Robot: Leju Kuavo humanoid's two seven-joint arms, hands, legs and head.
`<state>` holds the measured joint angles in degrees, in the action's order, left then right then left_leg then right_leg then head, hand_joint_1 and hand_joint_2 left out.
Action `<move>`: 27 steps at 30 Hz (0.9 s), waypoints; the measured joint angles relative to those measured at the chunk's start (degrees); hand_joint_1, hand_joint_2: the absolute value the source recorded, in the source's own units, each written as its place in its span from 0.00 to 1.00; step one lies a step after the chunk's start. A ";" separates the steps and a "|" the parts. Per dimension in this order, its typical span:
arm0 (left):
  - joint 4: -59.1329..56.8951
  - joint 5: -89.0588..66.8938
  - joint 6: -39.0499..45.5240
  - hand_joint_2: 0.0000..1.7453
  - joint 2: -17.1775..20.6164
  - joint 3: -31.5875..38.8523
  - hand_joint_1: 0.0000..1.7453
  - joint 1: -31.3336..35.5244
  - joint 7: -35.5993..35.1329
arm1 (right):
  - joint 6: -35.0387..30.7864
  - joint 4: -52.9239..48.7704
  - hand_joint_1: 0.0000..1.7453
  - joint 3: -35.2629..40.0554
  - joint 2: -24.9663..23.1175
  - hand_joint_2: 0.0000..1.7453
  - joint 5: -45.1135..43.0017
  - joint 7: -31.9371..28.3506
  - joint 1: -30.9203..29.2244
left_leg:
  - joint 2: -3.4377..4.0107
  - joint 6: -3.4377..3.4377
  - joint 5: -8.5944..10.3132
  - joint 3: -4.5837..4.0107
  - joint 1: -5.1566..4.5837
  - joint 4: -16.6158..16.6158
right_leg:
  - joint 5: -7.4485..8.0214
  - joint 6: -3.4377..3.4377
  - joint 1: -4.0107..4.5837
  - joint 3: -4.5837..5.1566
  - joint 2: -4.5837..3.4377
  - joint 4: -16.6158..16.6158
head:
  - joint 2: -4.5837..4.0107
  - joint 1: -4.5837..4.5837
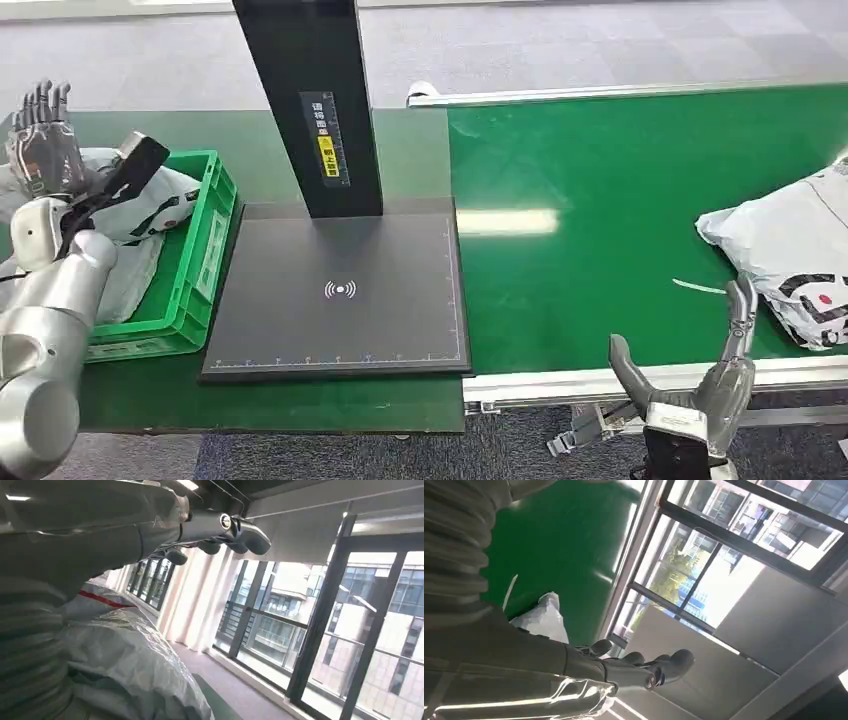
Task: Moved the parcel from conveyor to table for the left to box.
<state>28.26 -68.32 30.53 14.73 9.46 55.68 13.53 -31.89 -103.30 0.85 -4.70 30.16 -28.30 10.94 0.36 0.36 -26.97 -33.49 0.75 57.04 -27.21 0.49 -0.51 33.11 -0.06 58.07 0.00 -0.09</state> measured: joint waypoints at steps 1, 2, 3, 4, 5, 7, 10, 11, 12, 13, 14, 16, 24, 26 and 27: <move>-0.02 0.00 -0.02 1.00 -0.11 0.07 0.00 0.04 0.00 | 0.00 0.02 0.00 0.00 0.02 1.00 0.00 0.00 0.00 | 0.01 0.00 0.00 0.00 0.00 0.00 | 0.00 0.00 0.00 0.00 0.00 0.00 | -0.02 0.00; -0.02 0.09 -0.07 1.00 -0.24 0.20 0.00 0.08 0.02 | 0.00 0.02 0.00 0.00 0.02 1.00 0.00 0.00 0.00 | 0.01 0.00 0.00 0.00 0.00 0.00 | 0.00 0.00 0.00 0.00 0.00 0.00 | -0.02 0.00; -0.02 0.42 -0.33 1.00 -0.46 0.35 0.00 0.13 0.13 | 0.00 0.02 0.00 -0.02 0.02 1.00 0.00 0.00 0.00 | 0.01 0.00 0.00 0.00 0.00 0.00 | 0.00 0.00 0.00 0.00 0.00 0.00 | 0.00 0.00; -0.04 0.70 -0.52 1.00 -0.59 0.37 0.00 0.16 0.20 | 0.00 0.05 0.00 -0.02 0.02 1.00 0.00 0.00 0.00 | 0.01 0.00 0.00 0.00 0.00 0.00 | 0.00 0.00 0.00 0.00 0.00 0.00 | -0.02 0.00; -0.04 1.07 -0.74 1.00 -0.74 0.37 0.00 0.18 0.22 | 0.00 0.05 0.00 -0.02 0.02 1.00 0.00 0.00 0.00 | 0.01 0.00 0.00 0.00 0.00 0.00 | 0.00 0.00 0.00 -0.01 0.00 0.00 | 0.00 0.00; 0.00 2.18 -1.16 1.00 -1.11 0.37 0.00 0.17 0.15 | 0.02 0.13 0.00 0.00 0.02 1.00 -0.04 0.00 0.00 | 0.00 0.00 0.00 0.00 0.00 0.00 | 0.00 0.00 0.00 -0.02 0.00 0.00 | -0.02 0.00; 0.35 5.53 -1.73 1.00 -1.58 0.37 0.00 0.13 0.11 | 0.11 0.31 0.00 -0.02 0.02 1.00 -0.11 0.00 0.00 | 0.01 0.00 0.00 0.00 0.00 0.00 | 0.00 0.00 0.00 -0.03 0.00 0.00 | -0.02 0.00; 0.70 7.16 -2.38 1.00 -1.68 0.37 0.00 0.07 0.43 | 0.13 0.40 0.00 0.00 0.02 1.00 -0.09 0.00 0.00 | 0.01 0.00 0.00 0.00 0.00 0.00 | 0.00 0.00 0.00 -0.03 0.00 0.00 | -0.02 0.00; 1.01 8.62 -3.00 1.00 -1.77 0.37 0.00 -0.02 0.77 | 0.15 0.50 0.00 0.00 0.02 1.00 -0.02 0.00 0.00 | 0.00 0.00 0.00 0.00 0.00 0.00 | 0.00 0.00 0.00 -0.03 0.00 0.00 | -0.02 0.00; 1.29 9.73 -3.50 1.00 -1.84 0.37 0.00 -0.09 0.98 | 0.15 0.59 0.00 -0.02 0.02 1.00 0.02 0.00 0.00 | 0.00 0.00 0.00 0.00 0.00 0.00 | 0.00 0.00 0.00 -0.03 0.00 0.00 | -0.02 0.00; 1.64 10.36 -3.89 1.00 -1.86 0.37 0.00 -0.19 1.18 | 0.17 0.66 0.00 -0.02 0.02 1.00 0.02 0.00 -0.01 | 0.00 0.00 0.00 0.00 0.00 0.00 | 0.00 0.00 0.00 -0.02 0.00 0.00 | 0.00 0.00; 2.27 13.17 -5.91 1.00 -1.99 0.37 0.00 -0.35 2.06 | 0.24 0.79 0.00 -0.02 0.02 1.00 0.07 0.00 -0.03 | 0.00 0.00 0.00 0.00 0.00 0.00 | 0.00 0.00 0.00 -0.01 0.00 0.00 | -0.02 0.00; 17.58 52.29 -30.25 1.00 -4.13 -1.48 0.00 -9.02 6.51 | 1.09 1.95 0.00 -0.02 0.11 1.00 -0.04 0.00 -0.30 | 0.03 0.00 -0.01 0.00 -0.01 0.00 | 0.00 0.00 -0.01 -0.02 -0.01 -0.01 | -0.02 0.00; 21.95 62.25 -35.95 1.00 -4.53 -2.34 0.00 -12.26 6.29 | 1.07 2.25 0.00 -0.04 0.26 1.00 -0.24 0.00 -0.30 | 0.01 0.00 -0.01 0.00 -0.02 0.00 | 0.00 0.00 -0.02 -0.01 -0.01 -0.02 | -0.02 0.00; 24.07 67.21 -39.29 1.00 -4.74 -2.84 0.00 -13.76 5.83 | 1.11 2.38 0.00 -0.09 0.28 1.00 -0.26 0.02 -0.31 | 0.01 0.00 -0.01 -0.01 -0.02 0.00 | -0.01 0.01 -0.02 -0.01 0.00 -0.02 | 0.00 0.02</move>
<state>52.33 -1.12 -8.75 9.99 6.62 41.92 19.36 -30.77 -100.91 0.76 -4.42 29.90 -28.28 10.63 0.37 0.36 -26.98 -33.49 0.73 57.04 -27.22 0.50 -0.53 33.10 -0.06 58.05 0.00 -0.07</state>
